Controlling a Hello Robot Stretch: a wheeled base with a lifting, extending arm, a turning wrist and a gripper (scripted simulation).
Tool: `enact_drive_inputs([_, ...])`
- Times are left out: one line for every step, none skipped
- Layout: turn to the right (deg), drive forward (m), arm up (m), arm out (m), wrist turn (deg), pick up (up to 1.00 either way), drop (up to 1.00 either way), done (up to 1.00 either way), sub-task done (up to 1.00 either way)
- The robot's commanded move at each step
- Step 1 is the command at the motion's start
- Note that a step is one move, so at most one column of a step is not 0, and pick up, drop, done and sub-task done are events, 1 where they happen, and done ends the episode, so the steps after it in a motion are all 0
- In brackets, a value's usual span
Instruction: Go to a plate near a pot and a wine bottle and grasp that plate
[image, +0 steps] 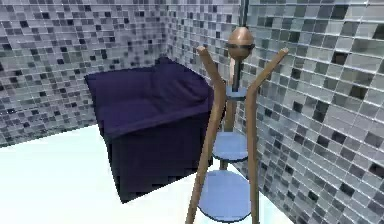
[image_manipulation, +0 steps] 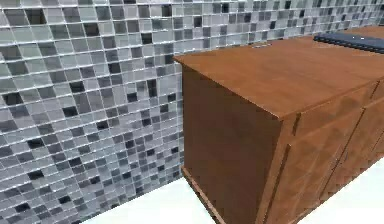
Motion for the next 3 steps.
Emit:
enact_drive_inputs([-45.0, 0.00, 0.00, 0.00, 0.0, 0.00, 0.00, 0.00, 0.00])
enact_drive_inputs([-45.0, 0.00, 0.00, 0.00, 0.0, 0.00, 0.00, 0.00, 0.00])
enact_drive_inputs([-45.0, 0.00, 0.00, 0.00, 0.0, 0.00, 0.00, 0.00, 0.00])
